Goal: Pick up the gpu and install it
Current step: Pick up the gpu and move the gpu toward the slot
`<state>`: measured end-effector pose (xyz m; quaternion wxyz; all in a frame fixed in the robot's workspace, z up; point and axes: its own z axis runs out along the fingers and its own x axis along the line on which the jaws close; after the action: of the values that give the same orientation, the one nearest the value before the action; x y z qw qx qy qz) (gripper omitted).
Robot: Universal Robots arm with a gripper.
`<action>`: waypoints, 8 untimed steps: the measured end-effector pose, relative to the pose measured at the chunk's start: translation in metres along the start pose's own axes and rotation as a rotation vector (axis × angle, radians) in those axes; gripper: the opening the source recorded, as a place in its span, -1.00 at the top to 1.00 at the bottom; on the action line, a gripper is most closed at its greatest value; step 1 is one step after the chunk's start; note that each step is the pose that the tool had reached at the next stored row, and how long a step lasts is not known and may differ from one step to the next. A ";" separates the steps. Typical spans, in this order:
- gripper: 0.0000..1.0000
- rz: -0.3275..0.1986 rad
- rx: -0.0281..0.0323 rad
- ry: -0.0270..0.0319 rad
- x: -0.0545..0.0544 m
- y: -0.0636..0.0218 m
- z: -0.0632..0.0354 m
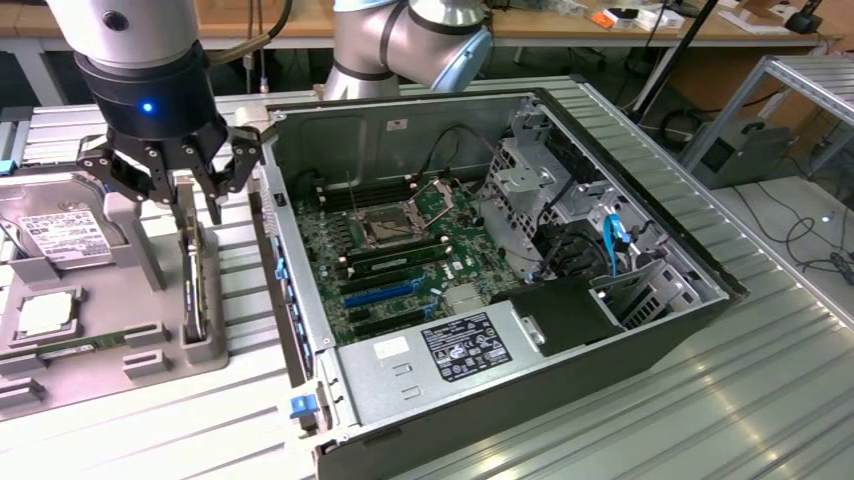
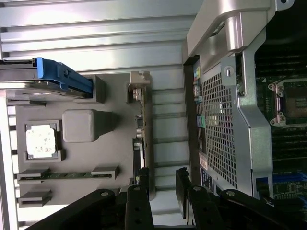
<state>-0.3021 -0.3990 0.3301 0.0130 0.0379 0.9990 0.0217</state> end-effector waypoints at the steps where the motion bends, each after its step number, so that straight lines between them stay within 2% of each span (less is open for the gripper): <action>1: 0.28 0.000 0.0000 0.0000 0.000 0.0000 0.0003; 8: 0.28 0.000 0.0016 -0.0002 0.000 -0.0001 0.0020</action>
<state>-0.3021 -0.3990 0.3281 0.0131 0.0379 0.9990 0.0209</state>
